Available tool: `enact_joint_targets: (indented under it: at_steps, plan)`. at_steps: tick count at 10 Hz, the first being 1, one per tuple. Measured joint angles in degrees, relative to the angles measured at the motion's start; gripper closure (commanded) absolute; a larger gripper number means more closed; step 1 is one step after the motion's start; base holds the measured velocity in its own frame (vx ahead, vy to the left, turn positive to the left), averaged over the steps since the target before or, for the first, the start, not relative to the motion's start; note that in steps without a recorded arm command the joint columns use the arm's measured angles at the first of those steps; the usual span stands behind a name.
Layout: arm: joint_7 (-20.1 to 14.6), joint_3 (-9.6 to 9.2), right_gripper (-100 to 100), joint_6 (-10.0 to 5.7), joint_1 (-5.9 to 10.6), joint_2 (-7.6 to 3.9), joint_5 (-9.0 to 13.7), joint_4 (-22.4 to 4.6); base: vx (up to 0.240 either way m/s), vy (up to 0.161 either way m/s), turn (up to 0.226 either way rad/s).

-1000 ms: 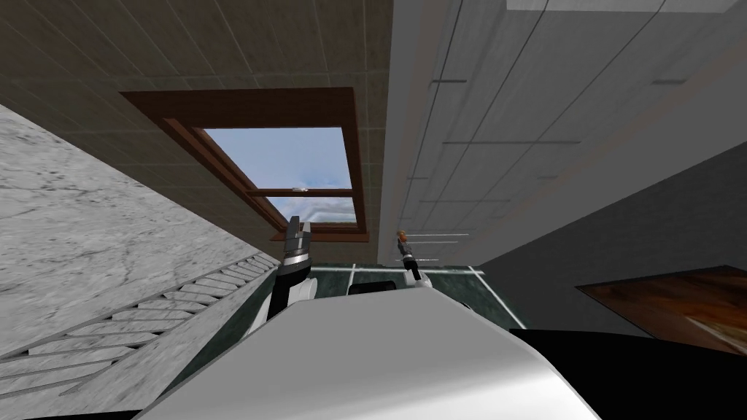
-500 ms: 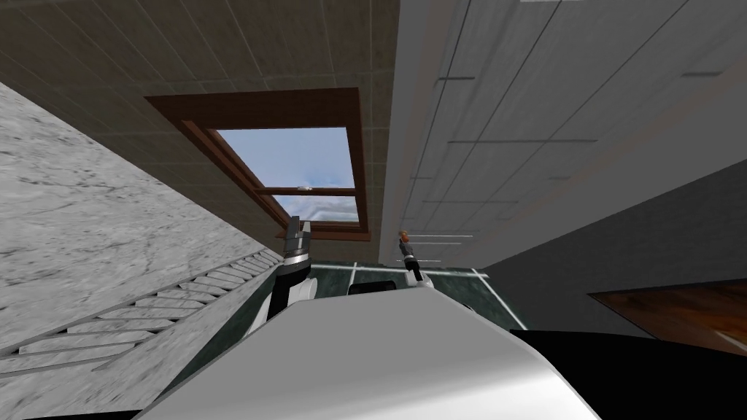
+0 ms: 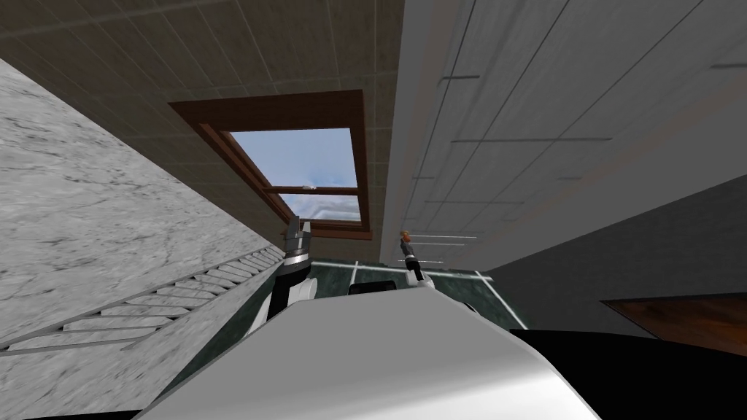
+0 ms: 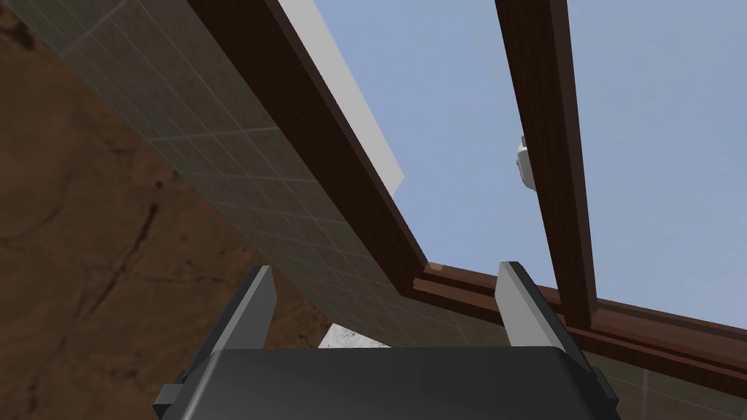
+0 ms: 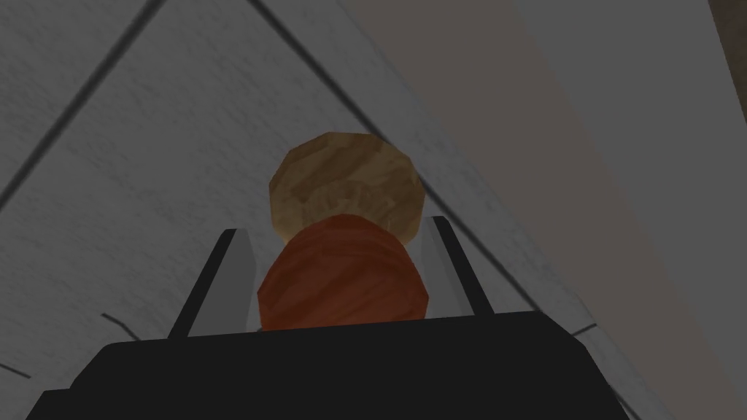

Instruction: Pull the door open

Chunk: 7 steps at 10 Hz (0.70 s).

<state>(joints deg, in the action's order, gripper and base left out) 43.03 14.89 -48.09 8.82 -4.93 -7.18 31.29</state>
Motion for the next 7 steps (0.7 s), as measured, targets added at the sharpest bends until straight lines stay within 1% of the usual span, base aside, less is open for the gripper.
enact_joint_targets:
  at_steps: [2, 5, 6, 7]
  plan:
    - [-2.9, -0.36, 100, 0.49, -0.75, -0.23, 0.9, 1.1, -0.020, 0.004, 0.072]
    - [-6.7, -0.58, 100, -0.10, -0.27, -0.83, 2.0, -0.1, -0.021, 0.003, 0.065]
    - [-8.1, -0.72, 100, -0.07, -0.40, -0.97, 2.5, 0.1, -0.032, 0.006, 0.110]
    - [-9.7, -0.78, 100, -0.82, 0.26, -1.47, 3.3, -1.5, -0.028, -0.001, 0.043]
